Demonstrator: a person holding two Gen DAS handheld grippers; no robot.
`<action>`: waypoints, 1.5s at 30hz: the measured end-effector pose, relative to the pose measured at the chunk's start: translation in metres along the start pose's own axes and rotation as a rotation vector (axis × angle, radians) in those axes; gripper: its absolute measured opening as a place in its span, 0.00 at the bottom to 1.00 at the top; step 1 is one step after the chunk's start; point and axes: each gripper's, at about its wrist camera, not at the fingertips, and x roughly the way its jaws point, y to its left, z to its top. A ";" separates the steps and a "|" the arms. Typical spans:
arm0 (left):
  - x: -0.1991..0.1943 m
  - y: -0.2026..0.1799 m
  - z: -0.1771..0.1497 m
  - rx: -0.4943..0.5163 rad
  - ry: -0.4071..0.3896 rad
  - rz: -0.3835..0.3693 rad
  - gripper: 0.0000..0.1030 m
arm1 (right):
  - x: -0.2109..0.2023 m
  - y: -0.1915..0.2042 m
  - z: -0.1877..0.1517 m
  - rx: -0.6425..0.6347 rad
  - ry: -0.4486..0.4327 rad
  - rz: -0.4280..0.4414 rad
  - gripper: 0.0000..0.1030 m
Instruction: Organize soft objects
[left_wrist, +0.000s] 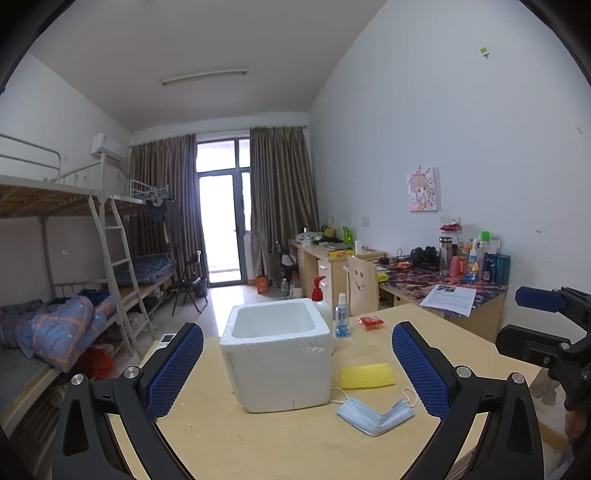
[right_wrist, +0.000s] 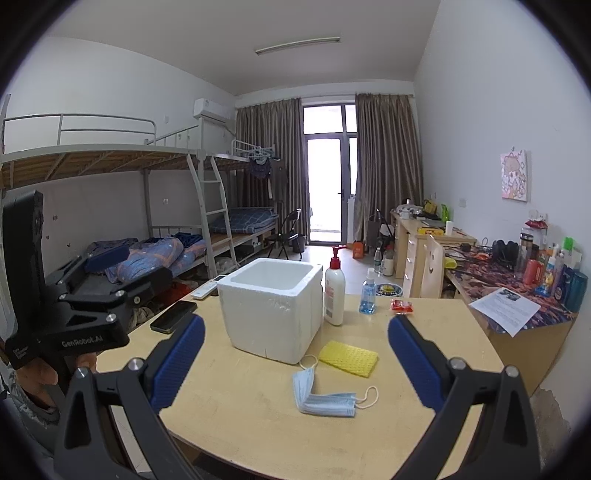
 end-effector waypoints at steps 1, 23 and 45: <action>-0.002 -0.001 -0.003 0.001 -0.006 -0.002 0.99 | 0.000 0.000 -0.002 0.003 0.000 0.000 0.98; 0.005 -0.004 -0.071 -0.079 0.025 -0.129 0.99 | 0.000 0.006 -0.055 0.014 -0.041 -0.086 0.99; 0.034 -0.006 -0.114 -0.102 0.123 -0.129 0.99 | 0.023 -0.013 -0.091 0.035 0.018 -0.173 0.99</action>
